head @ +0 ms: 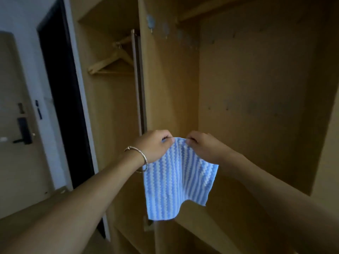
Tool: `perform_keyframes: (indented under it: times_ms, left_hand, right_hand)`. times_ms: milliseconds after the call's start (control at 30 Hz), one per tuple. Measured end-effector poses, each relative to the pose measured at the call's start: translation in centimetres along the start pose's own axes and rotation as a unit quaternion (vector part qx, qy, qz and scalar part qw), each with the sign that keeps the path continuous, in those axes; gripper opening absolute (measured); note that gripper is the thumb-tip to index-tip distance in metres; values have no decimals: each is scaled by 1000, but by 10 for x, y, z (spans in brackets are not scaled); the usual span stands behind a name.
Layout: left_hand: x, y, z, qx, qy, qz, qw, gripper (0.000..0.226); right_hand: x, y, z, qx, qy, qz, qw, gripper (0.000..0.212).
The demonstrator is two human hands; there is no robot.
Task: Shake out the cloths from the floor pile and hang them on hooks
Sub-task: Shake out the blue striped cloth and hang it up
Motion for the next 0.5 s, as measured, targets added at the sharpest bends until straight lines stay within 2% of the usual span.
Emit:
perform_keyframes:
  times_ms: [133, 300, 500]
  left_hand:
    - [-20, -38, 69, 59, 8, 57, 997, 18]
    - [-31, -75, 149, 100, 22, 124, 987, 17]
    - [-16, -124, 223, 183, 79, 197, 960, 18]
  right_hand:
    - [-10, -16, 85, 26, -45, -20, 998, 20]
    - [-8, -54, 173, 121, -68, -36, 990, 17]
    - [-13, -116, 245, 219, -74, -56, 971, 19]
Point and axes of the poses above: each hand's wrist, its own z-axis towards the middle knuckle, its own y-axis out of the palm, x = y × z, the point moved 8 cm from there along z, towards the middle knuckle, and after that the axes turned 1 degree about x, right-handed, at the moved point
